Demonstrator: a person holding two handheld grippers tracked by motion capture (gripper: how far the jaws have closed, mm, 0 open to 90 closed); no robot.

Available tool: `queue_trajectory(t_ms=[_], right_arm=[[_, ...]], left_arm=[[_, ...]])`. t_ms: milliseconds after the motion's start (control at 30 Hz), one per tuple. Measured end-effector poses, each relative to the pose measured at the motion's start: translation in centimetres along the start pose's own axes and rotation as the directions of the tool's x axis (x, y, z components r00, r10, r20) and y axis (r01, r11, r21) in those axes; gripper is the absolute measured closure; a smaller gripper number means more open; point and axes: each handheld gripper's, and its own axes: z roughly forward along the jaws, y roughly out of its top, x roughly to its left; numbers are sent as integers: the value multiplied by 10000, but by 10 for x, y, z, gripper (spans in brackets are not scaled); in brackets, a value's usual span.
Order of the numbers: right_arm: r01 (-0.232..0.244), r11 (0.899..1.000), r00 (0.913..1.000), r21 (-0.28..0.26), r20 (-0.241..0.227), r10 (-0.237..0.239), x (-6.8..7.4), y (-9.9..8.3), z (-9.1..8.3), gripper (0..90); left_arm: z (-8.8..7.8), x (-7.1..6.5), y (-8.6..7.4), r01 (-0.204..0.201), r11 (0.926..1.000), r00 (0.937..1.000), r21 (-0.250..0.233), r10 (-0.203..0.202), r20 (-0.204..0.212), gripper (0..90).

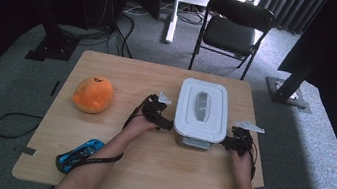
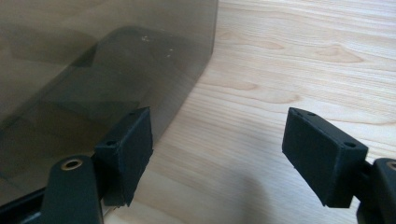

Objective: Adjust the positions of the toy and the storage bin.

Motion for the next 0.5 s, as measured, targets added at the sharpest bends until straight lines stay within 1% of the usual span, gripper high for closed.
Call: queue_trajectory(t_ms=[100, 133, 167, 200, 233, 267, 333, 400, 433, 500], right_arm=[[133, 9999, 9998, -70, -121, -134, 7, -2, 0, 243], [150, 9999, 9997, -52, -217, -151, 8, -2, 0, 243], [150, 9999, 9997, -52, -217, -151, 8, -2, 0, 243], [125, 9999, 9992, -46, -388, -126, 10, -3, 1, 243], [177, 9998, 9983, 19, -554, -176, 14, -6, 2, 243], [163, 9999, 9981, 21, -592, -161, 16, -6, 2, 244], [287, 9996, 9982, -38, -520, -288, 21, -6, 1, 244], [381, 9993, 9980, -66, -498, -384, 26, -7, -1, 244], [384, 9992, 9976, -94, -567, -389, 27, -7, -1, 244], [418, 9991, 9974, -110, -588, -424, 29, -7, -1, 244]], left_arm=[[-6, 3, -7, 172, 9999, 9997, 16, -172, 185, 15], [-7, 4, -9, 220, 9997, 9996, 73, -221, 153, 15], [-7, 4, -9, 220, 9997, 9996, 73, -221, 153, 15], [-12, 5, -12, 161, 9998, 9999, 88, -161, -4, 15], [-14, 4, -14, 154, 9998, 9999, 92, -154, -38, 16], [-16, 4, -15, 99, 9999, 9999, 79, -98, -106, 16], [-19, 3, -17, 25, 10000, 9998, 36, -24, -208, 16], [-21, 4, -20, 75, 10000, 9997, 18, -74, -211, 17], [-22, 5, -21, 107, 9999, 9997, 10, -107, -232, 17], [-23, 6, -24, 175, 9998, 9998, 51, -175, -118, 17]])
